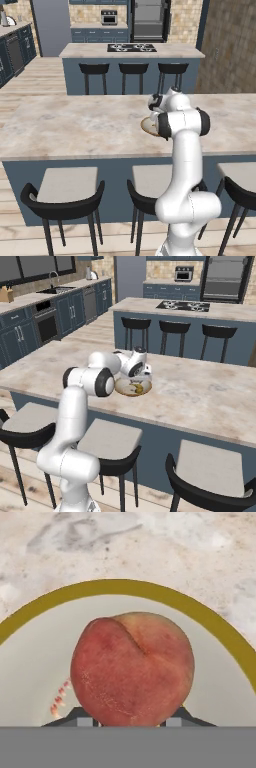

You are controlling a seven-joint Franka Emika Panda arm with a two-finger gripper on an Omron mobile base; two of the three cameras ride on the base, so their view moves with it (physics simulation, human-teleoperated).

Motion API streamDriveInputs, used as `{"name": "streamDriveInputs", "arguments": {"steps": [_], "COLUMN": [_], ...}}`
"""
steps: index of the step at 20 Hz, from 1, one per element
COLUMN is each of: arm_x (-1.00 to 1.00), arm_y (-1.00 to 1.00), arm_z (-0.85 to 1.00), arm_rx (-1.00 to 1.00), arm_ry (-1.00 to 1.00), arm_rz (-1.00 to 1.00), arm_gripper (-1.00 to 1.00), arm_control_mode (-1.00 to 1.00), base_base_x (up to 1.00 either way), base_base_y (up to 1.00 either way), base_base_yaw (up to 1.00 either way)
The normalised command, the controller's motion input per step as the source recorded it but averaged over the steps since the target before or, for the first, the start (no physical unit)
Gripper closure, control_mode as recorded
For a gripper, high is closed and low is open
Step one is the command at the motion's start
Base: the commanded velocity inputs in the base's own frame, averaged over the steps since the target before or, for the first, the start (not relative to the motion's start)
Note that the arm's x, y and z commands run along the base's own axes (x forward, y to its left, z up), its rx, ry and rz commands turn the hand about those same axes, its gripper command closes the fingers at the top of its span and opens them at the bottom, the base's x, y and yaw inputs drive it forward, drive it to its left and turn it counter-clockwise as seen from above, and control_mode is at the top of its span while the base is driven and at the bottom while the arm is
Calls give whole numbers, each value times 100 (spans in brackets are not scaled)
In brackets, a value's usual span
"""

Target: Retrieve the banana and peach from the fridge and place them into the bowl on the dining table.

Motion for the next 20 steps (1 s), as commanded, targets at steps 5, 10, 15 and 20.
{"name": "streamDriveInputs", "arguments": {"steps": [5, 10, 15, 20], "arm_x": [0, -14, -3, 0], "arm_y": [16, 25, 17, 0], "arm_z": [-26, -9, -16, -23], "arm_rx": [0, -3, -2, 0], "arm_ry": [0, 0, 2, 9], "arm_rz": [0, 0, 0, -1], "arm_gripper": [100, 100, 100, 100], "arm_control_mode": [-100, -100, -100, -100], "base_base_x": [0, 0, 0, 0], "base_base_y": [0, 0, 0, 0], "base_base_yaw": [0, 0, 0, 0]}}
